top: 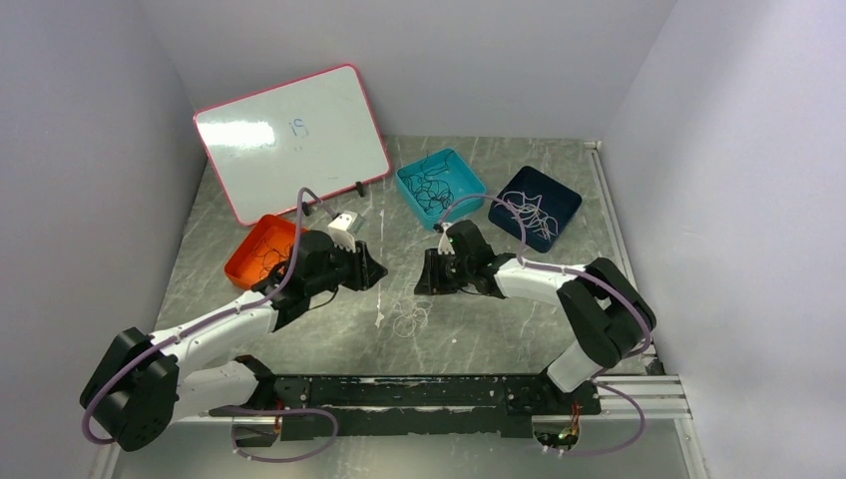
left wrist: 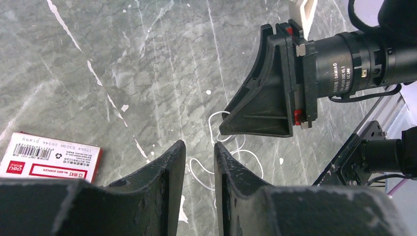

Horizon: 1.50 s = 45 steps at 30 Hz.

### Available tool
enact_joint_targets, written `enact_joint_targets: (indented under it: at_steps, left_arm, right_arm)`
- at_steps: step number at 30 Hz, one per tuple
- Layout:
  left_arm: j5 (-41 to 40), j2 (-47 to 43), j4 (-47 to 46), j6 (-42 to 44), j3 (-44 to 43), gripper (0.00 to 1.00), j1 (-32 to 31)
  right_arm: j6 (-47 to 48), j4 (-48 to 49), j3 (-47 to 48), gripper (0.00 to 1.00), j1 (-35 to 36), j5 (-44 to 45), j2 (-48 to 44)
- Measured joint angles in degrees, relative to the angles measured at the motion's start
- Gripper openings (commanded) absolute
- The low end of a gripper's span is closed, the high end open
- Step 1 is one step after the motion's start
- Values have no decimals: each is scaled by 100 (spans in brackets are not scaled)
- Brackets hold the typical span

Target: Untangle the cables

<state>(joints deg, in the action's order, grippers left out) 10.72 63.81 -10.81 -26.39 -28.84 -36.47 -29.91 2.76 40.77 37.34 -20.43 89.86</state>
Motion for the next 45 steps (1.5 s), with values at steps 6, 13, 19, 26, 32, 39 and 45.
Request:
enact_joint_targets:
  at_steps: [6, 13, 19, 26, 32, 39, 45]
  left_arm:
    - [0, 0, -9, 0, 0, 33, 0]
    - [4, -138, -46, -4, 28, 43, 0]
    - [4, -516, -232, -50, 116, 54, 11]
    - [4, -817, -433, -11, 114, 61, 39]
    - [7, -994, -544, 160, -24, 65, 44]
    - [380, -1091, -920, 374, -385, 76, 48]
    - [780, -896, -1314, 564, -516, 80, 55]
  right_arm:
    - [-39, 44, 0, 13, 52, 155, 87]
    - [-46, -2, 9, 1, 114, 476, -428]
    - [83, -157, 365, 0, 129, 638, -1176]
    - [173, -409, 1016, 0, 136, 815, -1676]
    - [118, -616, 1394, 0, 140, 855, -1799]
    - [7, -780, 1735, 0, 149, 866, -1814]
    - [-140, -776, 1790, 0, 184, 682, -1814]
